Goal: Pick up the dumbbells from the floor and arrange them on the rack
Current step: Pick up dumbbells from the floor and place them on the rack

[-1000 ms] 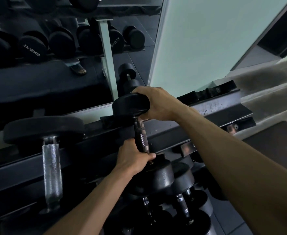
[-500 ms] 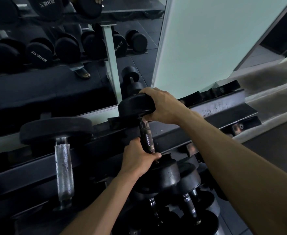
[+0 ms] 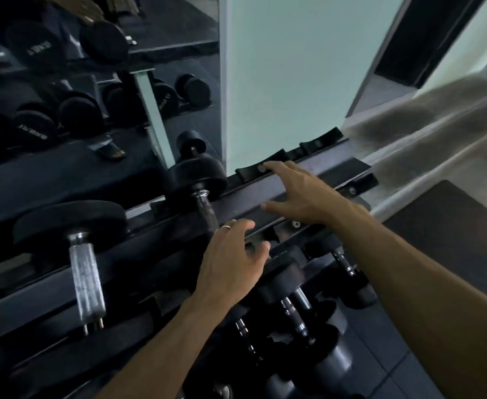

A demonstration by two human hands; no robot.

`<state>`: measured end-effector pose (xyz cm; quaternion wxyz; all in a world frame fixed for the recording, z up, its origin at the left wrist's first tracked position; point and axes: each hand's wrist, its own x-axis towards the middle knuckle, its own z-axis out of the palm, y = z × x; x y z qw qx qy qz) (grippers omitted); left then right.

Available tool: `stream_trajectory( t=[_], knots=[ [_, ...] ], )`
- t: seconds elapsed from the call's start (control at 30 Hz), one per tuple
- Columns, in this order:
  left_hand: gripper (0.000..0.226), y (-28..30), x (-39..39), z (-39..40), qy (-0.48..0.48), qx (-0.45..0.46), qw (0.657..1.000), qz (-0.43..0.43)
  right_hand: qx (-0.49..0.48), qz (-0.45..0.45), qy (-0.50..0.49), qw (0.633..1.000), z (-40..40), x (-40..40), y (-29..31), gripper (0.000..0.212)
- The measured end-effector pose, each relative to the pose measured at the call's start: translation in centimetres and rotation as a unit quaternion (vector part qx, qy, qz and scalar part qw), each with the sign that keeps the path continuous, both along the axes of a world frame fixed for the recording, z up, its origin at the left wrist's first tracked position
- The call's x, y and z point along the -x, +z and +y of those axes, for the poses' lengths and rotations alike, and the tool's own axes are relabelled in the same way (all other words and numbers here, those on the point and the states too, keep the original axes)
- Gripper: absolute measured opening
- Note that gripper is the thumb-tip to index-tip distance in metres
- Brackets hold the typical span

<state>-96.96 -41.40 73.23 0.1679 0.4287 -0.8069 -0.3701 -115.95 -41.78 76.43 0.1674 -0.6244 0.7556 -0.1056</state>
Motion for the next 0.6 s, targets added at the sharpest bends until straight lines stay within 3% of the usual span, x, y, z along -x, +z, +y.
stream_trajectory(
  t=[0.33, 0.6],
  knots=[
    [0.057, -0.6, 5.9, 17.3, -0.17, 0.074, 0.979, -0.082, -0.019, 0.067, -0.112, 0.991, 23.6, 5.8, -1.6, 0.076],
    [0.06, -6.0, 10.1, 33.3, -0.342, 0.114, 0.923, -0.133, -0.077, 0.054, -0.232, 0.968, 45.0, 8.2, -5.2, 0.079]
  ],
)
